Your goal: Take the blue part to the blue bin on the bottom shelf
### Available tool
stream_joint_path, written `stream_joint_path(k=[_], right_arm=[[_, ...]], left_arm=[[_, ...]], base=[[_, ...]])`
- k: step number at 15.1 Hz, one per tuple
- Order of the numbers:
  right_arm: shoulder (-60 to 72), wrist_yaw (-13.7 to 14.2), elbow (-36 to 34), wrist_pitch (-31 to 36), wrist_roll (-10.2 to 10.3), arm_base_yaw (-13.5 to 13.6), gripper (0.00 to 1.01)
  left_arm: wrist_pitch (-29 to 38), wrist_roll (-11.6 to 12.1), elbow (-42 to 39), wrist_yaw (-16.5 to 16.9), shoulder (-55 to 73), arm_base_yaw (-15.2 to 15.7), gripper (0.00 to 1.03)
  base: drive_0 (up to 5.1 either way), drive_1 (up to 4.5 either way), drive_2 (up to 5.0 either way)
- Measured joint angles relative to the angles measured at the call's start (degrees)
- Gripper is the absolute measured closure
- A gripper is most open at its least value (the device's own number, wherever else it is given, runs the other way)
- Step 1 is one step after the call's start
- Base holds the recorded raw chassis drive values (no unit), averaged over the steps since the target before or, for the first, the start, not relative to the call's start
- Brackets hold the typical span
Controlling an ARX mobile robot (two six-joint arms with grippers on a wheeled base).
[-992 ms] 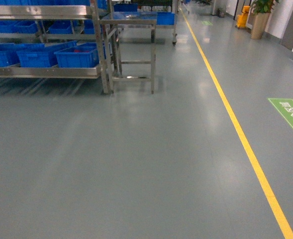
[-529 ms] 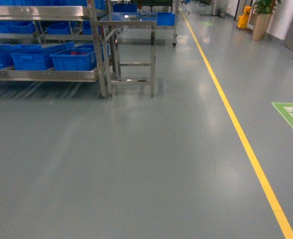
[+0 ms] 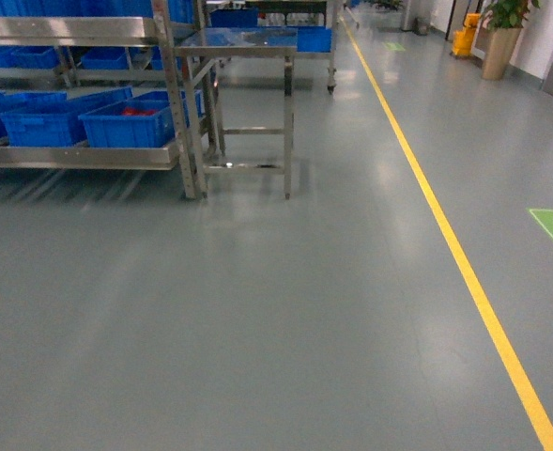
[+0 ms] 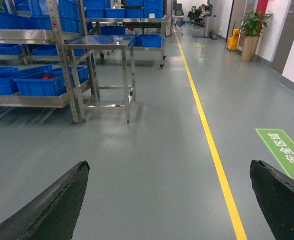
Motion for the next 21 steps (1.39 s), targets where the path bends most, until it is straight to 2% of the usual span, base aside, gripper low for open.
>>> stream_joint_path(k=[21], right_arm=[[0.0,-0.04,0.0,-0.09,0.0,0.0,0.03]], left_arm=[[0.44,0.0,0.0,0.04,-0.13,-0.02,0.58]], base=[[0.0,4.08,-4.1]])
